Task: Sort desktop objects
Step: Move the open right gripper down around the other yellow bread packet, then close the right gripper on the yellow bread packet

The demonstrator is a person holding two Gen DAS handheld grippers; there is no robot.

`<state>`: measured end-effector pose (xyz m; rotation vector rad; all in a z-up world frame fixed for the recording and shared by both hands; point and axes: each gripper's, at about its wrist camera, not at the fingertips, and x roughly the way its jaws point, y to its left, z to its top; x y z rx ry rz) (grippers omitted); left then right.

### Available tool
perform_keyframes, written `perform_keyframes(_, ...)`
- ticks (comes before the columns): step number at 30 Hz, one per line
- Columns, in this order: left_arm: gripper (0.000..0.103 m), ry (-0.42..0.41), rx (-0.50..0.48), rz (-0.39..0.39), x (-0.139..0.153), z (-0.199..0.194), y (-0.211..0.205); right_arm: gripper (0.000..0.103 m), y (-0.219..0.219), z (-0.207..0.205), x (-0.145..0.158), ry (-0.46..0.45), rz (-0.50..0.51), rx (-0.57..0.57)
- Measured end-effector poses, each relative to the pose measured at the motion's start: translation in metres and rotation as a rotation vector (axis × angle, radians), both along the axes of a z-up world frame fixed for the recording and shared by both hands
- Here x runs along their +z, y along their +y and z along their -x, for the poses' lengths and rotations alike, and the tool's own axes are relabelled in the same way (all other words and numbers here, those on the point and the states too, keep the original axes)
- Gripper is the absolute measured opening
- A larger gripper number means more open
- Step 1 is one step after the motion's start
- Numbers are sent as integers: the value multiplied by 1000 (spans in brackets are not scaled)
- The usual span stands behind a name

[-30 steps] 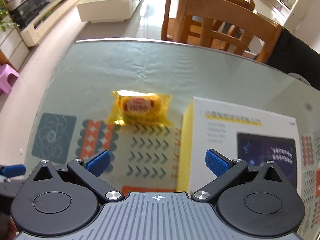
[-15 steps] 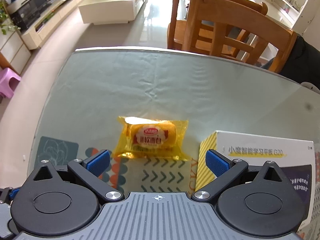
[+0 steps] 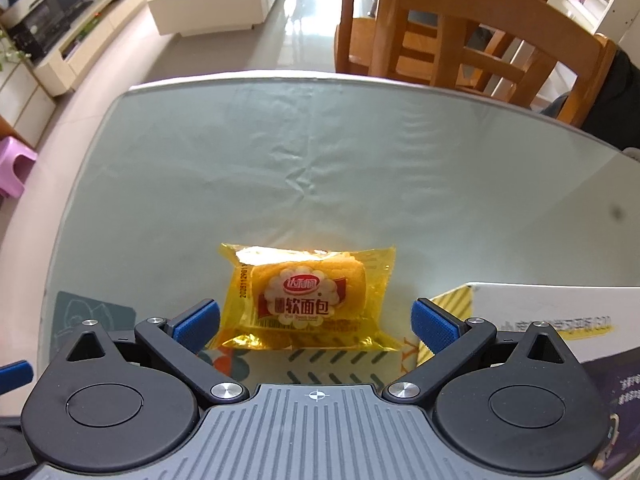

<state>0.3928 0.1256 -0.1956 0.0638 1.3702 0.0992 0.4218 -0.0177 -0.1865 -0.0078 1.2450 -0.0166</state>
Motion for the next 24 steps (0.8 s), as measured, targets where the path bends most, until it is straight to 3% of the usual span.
perform_keyframes(9,103,25,3,4,-10,3,1,103,5,-15,-22,40,0,12)
perform_keyframes(24,103,37,29,19,-14,4,9,103,15,-16,-30,73,73,26)
